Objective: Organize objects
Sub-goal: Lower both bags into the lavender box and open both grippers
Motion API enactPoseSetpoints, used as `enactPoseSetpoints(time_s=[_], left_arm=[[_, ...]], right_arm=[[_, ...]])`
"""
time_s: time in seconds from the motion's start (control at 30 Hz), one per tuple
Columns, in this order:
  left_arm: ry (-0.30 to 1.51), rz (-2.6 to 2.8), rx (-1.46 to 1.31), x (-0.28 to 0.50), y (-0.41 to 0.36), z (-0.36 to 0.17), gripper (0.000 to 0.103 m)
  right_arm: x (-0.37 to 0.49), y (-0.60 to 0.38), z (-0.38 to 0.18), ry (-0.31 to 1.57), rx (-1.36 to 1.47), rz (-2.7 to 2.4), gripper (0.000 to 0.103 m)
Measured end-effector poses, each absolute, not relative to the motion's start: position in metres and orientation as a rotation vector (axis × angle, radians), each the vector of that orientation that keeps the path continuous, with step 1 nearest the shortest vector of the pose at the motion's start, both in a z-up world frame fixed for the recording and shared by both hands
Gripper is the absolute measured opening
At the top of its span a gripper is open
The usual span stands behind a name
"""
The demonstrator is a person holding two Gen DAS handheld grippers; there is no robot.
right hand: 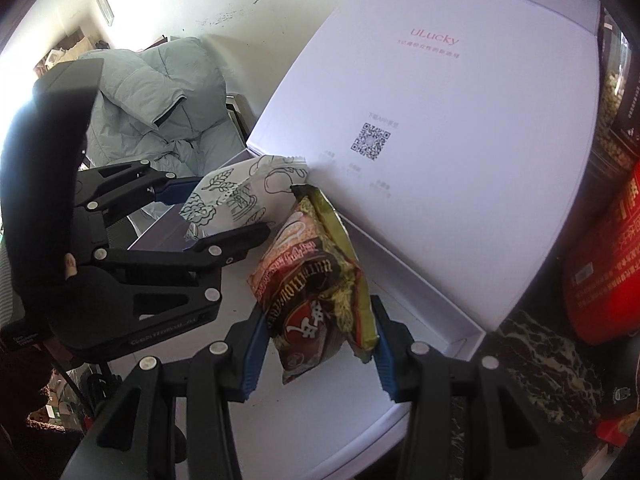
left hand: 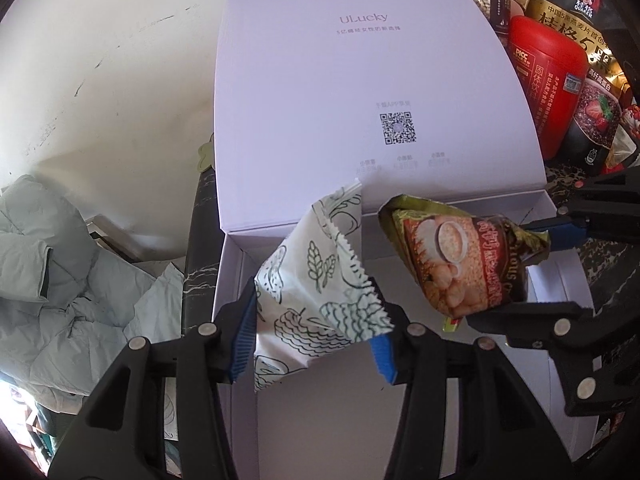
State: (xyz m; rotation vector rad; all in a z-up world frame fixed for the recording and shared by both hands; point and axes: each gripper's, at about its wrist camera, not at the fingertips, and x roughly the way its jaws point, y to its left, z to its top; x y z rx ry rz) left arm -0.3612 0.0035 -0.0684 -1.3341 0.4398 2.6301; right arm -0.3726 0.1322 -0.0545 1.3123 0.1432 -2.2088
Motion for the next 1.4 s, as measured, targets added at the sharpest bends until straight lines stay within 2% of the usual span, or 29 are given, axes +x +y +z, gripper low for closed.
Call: enactPoseSetpoints(time_s=[0.5, 0.6, 0.77, 0.97, 1.4], left_arm=[[0.49, 2.643, -1.35, -0.359, 0.008, -0.071, 0.049], [0.487, 2.658, -1.328, -0.356, 0.008, -0.064, 0.053], [0.52, 2.678, -1.272, -0.348, 0.012, -0.053, 0.066], [0.515, 2.71, -1.262, -0.343, 0.009, -0.044, 0.066], [0.5, 2.778, -1.193, -0.313, -0.002, -0.013, 0.066]], right_arm=[[-0.379, 0.14, -0.062, 0.145, 1.358, -2.206, 0.052], [-0.379, 0.142, -0.058, 0.141, 1.361, -2.222, 0.052], [-0.371, 0.146, -0.053, 0.143, 1.356, -2.235, 0.052], [-0.361, 0.149, -0.038, 0.171, 1.326, -2.276, 0.053], [-0.338, 0.147, 0.0, 0.212, 1.234, -2.354, 0.06]])
